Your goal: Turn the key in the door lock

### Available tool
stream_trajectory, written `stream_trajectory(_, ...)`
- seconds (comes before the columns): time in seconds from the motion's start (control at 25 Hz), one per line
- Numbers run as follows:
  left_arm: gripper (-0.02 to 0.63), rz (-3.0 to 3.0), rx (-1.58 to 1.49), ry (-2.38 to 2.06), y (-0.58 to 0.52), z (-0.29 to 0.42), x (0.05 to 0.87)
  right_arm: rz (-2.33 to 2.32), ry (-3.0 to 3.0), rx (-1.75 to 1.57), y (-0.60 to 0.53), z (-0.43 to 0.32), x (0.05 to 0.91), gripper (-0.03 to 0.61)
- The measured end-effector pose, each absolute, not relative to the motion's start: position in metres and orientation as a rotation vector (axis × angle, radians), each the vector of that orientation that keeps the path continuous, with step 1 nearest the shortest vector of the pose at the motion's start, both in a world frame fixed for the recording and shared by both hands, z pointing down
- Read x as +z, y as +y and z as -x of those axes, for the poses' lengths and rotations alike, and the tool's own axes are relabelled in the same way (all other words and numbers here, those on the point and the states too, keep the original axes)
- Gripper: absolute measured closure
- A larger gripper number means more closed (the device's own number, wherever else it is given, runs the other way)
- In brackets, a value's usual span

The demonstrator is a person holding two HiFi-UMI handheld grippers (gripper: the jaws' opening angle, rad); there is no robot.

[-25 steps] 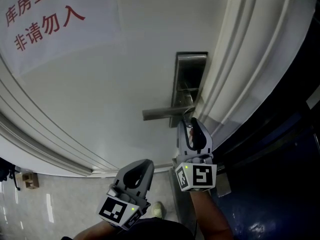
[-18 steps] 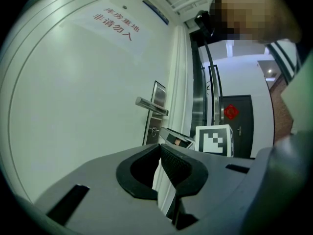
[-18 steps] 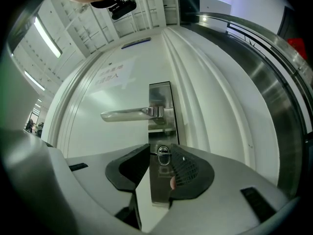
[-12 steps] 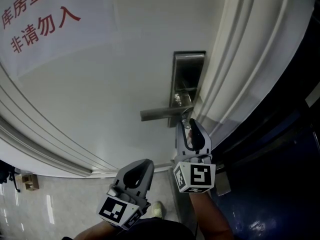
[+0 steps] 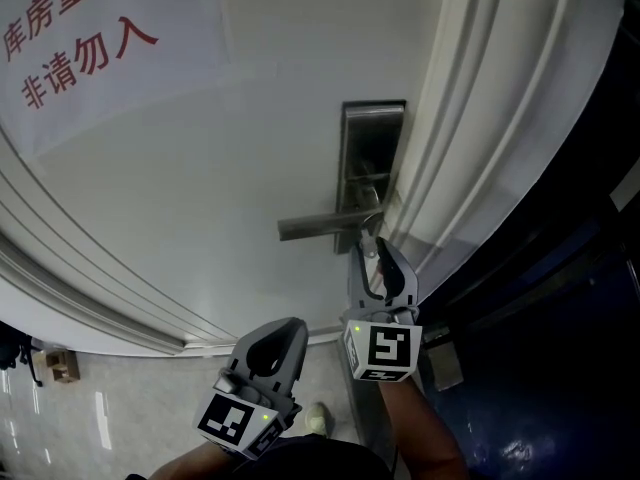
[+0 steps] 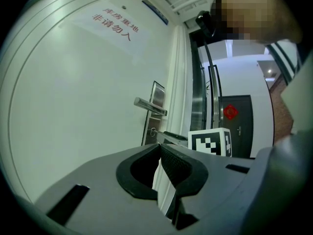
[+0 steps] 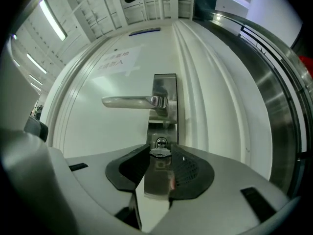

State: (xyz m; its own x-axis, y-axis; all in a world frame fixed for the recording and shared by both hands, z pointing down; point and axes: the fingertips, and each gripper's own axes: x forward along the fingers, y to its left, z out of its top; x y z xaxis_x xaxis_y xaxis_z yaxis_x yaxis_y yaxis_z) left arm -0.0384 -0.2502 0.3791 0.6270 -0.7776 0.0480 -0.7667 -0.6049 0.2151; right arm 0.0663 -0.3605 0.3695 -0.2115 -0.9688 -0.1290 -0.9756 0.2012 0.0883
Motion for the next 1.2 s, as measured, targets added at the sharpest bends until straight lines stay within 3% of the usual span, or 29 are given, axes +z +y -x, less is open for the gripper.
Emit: stream_trajectory(1.2,0.595,-2.636,-0.113,-1.259,-0.244,0.035,0.372,1.873,2.481,0.09,-0.387,-0.06,0.363,0.443)
